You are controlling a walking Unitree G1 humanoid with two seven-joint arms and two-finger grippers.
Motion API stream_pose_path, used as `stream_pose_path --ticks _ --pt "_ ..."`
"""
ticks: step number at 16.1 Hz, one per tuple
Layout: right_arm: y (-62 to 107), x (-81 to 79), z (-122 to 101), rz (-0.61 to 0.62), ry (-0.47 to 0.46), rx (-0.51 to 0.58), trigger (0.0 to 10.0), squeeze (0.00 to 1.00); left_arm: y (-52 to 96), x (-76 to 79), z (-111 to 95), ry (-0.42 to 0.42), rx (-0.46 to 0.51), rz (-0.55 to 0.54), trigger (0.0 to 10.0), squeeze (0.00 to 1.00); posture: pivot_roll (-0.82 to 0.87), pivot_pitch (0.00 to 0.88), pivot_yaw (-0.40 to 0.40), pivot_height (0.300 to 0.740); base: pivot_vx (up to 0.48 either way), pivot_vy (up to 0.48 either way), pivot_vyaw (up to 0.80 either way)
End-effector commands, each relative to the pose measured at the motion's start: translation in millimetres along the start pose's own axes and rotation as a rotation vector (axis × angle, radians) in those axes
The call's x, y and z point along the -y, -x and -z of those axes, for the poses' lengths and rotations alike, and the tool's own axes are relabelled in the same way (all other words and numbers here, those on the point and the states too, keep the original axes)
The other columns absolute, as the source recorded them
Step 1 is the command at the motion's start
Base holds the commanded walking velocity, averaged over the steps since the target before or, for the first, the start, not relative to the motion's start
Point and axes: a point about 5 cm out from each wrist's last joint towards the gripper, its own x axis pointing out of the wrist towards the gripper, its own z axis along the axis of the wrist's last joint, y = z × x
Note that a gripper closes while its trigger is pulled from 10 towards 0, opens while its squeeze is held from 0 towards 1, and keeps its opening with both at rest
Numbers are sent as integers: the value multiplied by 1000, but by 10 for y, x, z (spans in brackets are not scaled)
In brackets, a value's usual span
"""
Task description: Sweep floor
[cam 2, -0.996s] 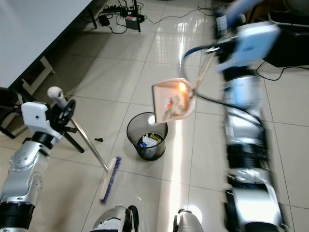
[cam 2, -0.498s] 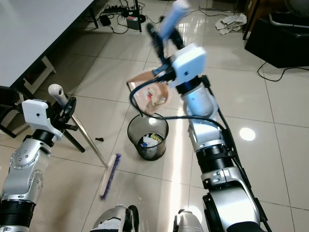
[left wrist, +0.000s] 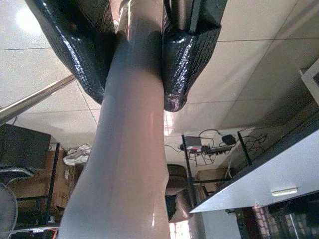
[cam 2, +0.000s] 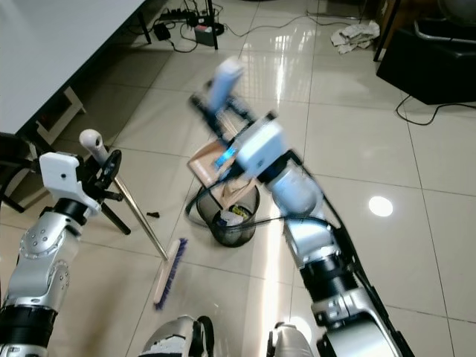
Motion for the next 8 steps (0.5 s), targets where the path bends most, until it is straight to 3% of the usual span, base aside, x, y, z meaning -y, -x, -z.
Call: stream_pose_path --ticks 1,6,8 --pt "-85 -43 -172 -76 109 91 10000 0 -28 -14 -60 -25 32 5 10000 0 37 117 126 740 0 0 0" --pt "-80 -147 -156 -180 153 73 10000 0 -65 11 -59 -26 36 15 10000 0 40 105 121 740 0 0 0" --pt "-80 -115 -163 -152 179 76 10000 0 -67 11 -41 -33 19 14 10000 0 40 101 119 740 0 0 0"
